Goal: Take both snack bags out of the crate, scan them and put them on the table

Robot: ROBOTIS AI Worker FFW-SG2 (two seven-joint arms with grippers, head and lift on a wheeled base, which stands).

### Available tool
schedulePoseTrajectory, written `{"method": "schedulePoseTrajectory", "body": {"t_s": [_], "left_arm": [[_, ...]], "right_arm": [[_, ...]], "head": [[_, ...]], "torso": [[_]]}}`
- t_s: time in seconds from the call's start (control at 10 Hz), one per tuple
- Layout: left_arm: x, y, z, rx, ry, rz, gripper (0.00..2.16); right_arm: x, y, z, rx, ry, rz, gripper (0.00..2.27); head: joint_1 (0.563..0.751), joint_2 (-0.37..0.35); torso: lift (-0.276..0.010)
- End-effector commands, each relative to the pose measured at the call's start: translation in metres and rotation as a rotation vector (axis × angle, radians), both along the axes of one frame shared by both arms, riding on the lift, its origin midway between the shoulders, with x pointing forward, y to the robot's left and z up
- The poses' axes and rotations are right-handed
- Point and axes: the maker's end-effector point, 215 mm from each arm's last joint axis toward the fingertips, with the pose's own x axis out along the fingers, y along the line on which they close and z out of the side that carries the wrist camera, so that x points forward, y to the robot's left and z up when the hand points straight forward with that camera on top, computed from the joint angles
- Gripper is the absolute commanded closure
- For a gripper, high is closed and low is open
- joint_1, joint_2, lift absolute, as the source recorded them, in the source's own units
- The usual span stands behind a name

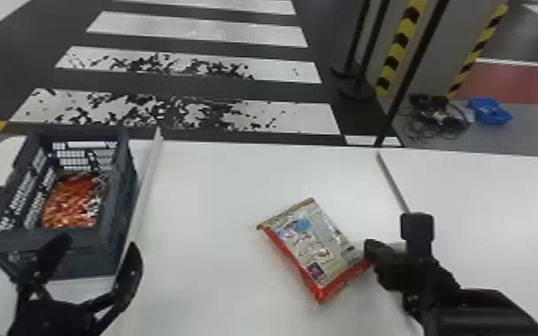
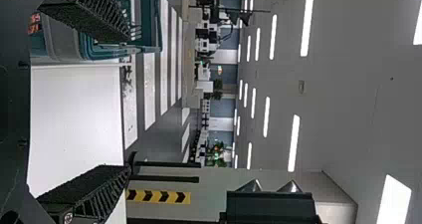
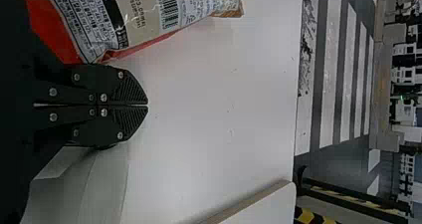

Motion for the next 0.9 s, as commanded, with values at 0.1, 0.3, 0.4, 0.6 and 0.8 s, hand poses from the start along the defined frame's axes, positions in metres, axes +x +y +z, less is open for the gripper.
{"method": "schedulePoseTrajectory", "body": {"t_s": [0.1,0.3,0.4,0.6,0.8], "left_arm": [[0.002,-0.002,-0.002,-0.003,0.002,-0.005,0.08],[0.002,-0.002,-0.002,-0.004,0.001,-0.004,0.08],[0.002,-0.002,-0.003,-0.004,0.002,-0.004,0.08],[0.002,-0.002,-0.004,-0.005,0.002,-0.003,0.08],[0.002,-0.001,-0.006,-0.005,0.008,-0.003,0.08]], "right_arm": [[-0.013,0.005,0.003,-0.001,0.014,0.008,2.24],[-0.023,0.019,0.003,0.02,0.048,0.023,2.24],[-0.031,0.023,0.003,0.03,0.068,0.026,2.24],[-0.041,0.031,0.002,0.042,0.09,0.038,2.24],[-0.047,0.038,0.001,0.056,0.103,0.046,2.24]], "head": [[0.695,-0.144],[0.695,-0.141],[0.695,-0.134],[0.695,-0.12],[0.695,-0.113]], "torso": [[-0.095],[-0.095],[-0.095],[-0.095],[-0.095]]}}
